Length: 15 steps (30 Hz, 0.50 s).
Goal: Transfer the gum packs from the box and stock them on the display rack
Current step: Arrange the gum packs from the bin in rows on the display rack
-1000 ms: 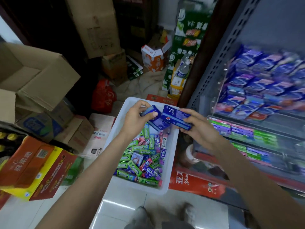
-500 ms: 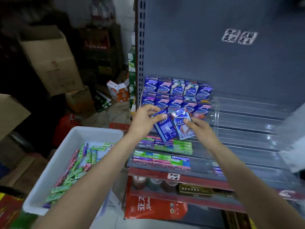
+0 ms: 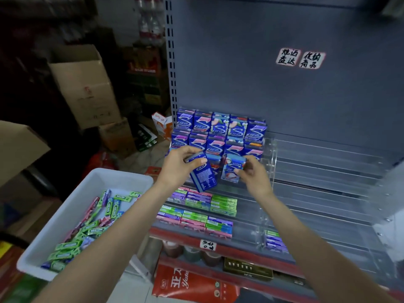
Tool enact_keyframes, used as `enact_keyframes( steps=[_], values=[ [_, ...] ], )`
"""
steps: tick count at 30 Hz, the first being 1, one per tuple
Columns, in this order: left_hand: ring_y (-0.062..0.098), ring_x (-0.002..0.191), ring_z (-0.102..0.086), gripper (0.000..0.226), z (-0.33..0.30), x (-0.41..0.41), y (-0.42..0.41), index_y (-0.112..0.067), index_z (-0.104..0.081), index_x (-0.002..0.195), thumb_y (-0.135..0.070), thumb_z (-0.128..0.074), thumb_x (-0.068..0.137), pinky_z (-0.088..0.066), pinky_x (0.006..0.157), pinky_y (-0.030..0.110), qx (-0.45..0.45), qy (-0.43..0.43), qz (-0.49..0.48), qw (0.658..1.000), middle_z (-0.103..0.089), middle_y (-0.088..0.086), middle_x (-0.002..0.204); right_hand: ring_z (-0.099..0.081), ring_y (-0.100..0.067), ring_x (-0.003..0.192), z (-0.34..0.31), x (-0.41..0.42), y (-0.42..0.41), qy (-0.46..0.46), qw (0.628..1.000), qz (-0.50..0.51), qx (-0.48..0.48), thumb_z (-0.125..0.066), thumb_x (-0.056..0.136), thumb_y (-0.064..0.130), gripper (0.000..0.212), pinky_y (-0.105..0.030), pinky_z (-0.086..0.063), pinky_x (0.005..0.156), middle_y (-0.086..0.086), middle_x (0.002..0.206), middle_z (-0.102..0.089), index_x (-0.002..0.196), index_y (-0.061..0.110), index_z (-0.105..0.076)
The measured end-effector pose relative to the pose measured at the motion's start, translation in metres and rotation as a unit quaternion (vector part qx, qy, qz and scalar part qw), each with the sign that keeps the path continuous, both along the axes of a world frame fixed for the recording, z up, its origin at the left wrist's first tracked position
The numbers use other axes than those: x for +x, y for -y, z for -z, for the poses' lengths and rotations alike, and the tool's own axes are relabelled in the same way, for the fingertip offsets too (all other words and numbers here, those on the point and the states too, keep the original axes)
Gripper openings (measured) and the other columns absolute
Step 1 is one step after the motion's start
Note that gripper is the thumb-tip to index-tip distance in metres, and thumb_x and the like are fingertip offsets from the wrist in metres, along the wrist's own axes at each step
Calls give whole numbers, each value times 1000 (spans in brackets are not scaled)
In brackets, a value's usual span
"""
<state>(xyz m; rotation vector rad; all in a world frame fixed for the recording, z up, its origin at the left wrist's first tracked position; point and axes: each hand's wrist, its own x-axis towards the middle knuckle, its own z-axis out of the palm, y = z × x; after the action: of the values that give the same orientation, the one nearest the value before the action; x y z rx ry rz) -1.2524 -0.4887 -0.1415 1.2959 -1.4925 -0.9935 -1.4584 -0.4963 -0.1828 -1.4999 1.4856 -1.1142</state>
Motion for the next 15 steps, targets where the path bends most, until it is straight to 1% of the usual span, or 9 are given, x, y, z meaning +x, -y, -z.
enact_keyframes(
  steps=[1, 2, 5, 7, 9, 10, 12, 14, 15],
  values=[
    [9, 87, -60, 16, 0, 2, 0, -13, -60, 101, -13, -65, 86, -50, 70, 18, -1, 0, 0, 1000, -63, -4, 96, -61, -24, 81, 6, 4, 4, -24, 1000, 7, -8, -60, 86, -3, 22, -36, -50, 75, -6, 87, -63, 100, 13, -53],
    [11, 89, -61, 15, 0, 4, 0, -14, -60, 100, -13, -66, 86, -50, 70, 19, -2, 4, 0, 1000, -63, -5, 96, -61, -26, 83, 11, 9, 7, -53, 998, 19, -14, -61, 86, -1, 21, -37, -48, 76, -9, 90, -64, 102, 10, -54],
    [11, 89, -61, 16, 3, 11, 3, -14, -60, 99, -14, -67, 85, -50, 72, 19, 0, 7, 0, 1000, -63, -8, 94, -57, -22, 82, 23, 16, 14, -144, 986, 76, -20, -64, 86, 6, 26, -27, -40, 71, -11, 94, -62, 111, 3, -55],
    [10, 92, -61, 18, 6, 15, 4, -16, -61, 99, -15, -69, 83, -50, 75, 22, -1, 11, -2, 1000, -64, -9, 94, -57, -24, 89, 30, 18, 13, -218, 971, 89, -31, -64, 87, 10, 31, -29, -42, 72, -14, 107, -58, 116, 4, -53],
    [13, 94, -62, 18, 8, 17, 5, -17, -61, 98, -15, -69, 83, -52, 78, 27, 2, 14, -1, 1000, -64, -6, 97, -54, -27, 102, 32, 20, 9, -276, 955, 103, -35, -61, 90, 13, 40, -35, -46, 79, -13, 122, -48, 126, 6, -47],
    [14, 95, -62, 18, 8, 17, 5, -17, -61, 99, -15, -69, 83, -52, 78, 29, 4, 13, 3, 1000, -65, -4, 98, -53, -27, 105, 31, 22, 6, -284, 952, 107, -35, -60, 90, 13, 43, -36, -47, 80, -12, 126, -44, 129, 8, -43],
    [13, 95, -61, 18, 8, 15, 6, -16, -61, 99, -16, -69, 83, -52, 79, 29, 6, 21, 12, 1000, -65, -5, 98, -54, -28, 104, 25, 24, 4, -290, 950, 109, -37, -60, 90, 14, 47, -38, -51, 78, -11, 129, -40, 132, 10, -40],
    [10, 94, -61, 17, 7, 12, 7, -18, -61, 97, -17, -70, 83, -50, 78, 25, -3, 35, 21, 999, -64, -9, 96, -55, -27, 102, 16, 25, 2, -308, 943, 113, -55, -61, 89, 17, 47, -39, -53, 75, -11, 126, -40, 131, 12, -41],
    [9, 93, -60, 16, 6, 10, 8, -19, -61, 96, -17, -70, 83, -49, 78, 25, -7, 35, 28, 999, -64, -10, 95, -55, -25, 100, 10, 24, 0, -306, 942, 116, -77, -61, 90, 20, 41, -38, -53, 75, -10, 123, -42, 128, 12, -45]
  ],
)
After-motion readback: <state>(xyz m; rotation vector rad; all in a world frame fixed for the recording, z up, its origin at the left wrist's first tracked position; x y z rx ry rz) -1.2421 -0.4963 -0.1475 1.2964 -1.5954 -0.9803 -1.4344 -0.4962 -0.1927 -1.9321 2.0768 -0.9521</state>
